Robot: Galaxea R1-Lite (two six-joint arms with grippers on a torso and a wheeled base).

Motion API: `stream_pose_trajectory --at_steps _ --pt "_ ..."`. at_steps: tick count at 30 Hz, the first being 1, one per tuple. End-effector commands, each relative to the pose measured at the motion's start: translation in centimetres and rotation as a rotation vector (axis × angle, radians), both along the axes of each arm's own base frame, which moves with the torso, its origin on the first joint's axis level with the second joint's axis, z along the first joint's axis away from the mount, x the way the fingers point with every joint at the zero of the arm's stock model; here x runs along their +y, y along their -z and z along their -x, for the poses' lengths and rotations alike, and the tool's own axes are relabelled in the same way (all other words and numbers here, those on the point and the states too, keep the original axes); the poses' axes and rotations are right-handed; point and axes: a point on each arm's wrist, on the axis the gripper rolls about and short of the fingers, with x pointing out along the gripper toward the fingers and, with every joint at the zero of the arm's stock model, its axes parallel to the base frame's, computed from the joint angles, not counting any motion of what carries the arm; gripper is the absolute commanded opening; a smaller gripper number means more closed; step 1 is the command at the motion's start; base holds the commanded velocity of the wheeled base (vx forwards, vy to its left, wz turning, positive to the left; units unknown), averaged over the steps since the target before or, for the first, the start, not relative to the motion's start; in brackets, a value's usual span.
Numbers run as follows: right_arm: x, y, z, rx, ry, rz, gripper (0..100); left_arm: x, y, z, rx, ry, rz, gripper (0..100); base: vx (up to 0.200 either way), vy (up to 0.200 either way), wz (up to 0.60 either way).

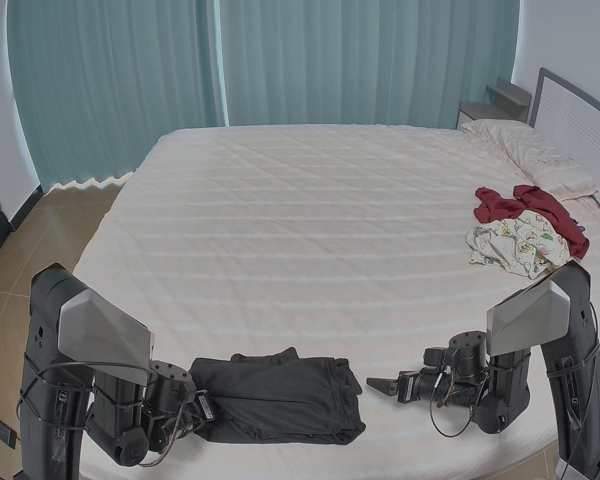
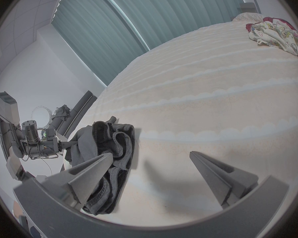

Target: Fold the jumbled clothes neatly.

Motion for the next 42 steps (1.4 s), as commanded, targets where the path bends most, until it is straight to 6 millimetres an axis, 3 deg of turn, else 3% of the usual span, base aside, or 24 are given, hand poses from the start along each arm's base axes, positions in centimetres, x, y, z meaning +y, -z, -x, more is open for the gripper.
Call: stream_pose_trajectory --at_steps 1,6,9,12,16,21,27,35,42 --pt "0.0 0.0 -0.1 -0.009 0.000 -0.004 100 0.1 0.4 0.4 0.022 0.004 -0.012 100 0.000 0.000 0.00" --pt "0.2 -0.7 -0.4 -0.034 0.003 -0.022 100 0.2 0.1 0.4 -0.030 0.000 0.016 100 0.000 0.000 0.00" --pt "1.1 -2.2 -0.8 -0.055 0.008 -0.085 100 0.5 -0.1 0.7 -0.027 -0.008 0.021 100 0.000 0.000 0.00" --pt "2.9 -3.9 -1.3 -0.074 0.008 -0.184 100 1.1 -2.0 0.2 -0.087 -0.075 0.105 100 0.000 0.000 0.00" --pt "4.8 -3.6 -1.7 -0.074 -0.026 -0.217 100 1.7 -4.5 0.8 -0.106 -0.090 0.265 100 0.000 0.000 0.00" --pt "5.6 -3.6 -2.0 -0.091 -0.044 -0.226 100 2.4 -6.1 1.6 -0.115 -0.052 0.308 100 0.000 0.000 0.00" --pt "6.4 -3.7 -2.4 -0.100 -0.058 -0.238 100 2.4 -5.9 1.8 -0.105 -0.063 0.309 100 0.000 0.000 0.00" --pt "10.0 -2.5 -2.8 -0.095 -0.081 -0.214 100 2.6 -5.2 2.6 -0.052 -0.076 0.284 100 -0.125 0.000 0.00" --pt "10.4 -2.4 -3.2 -0.109 -0.051 -0.204 100 2.5 -4.5 2.7 -0.024 -0.077 0.268 100 0.000 0.000 0.00"
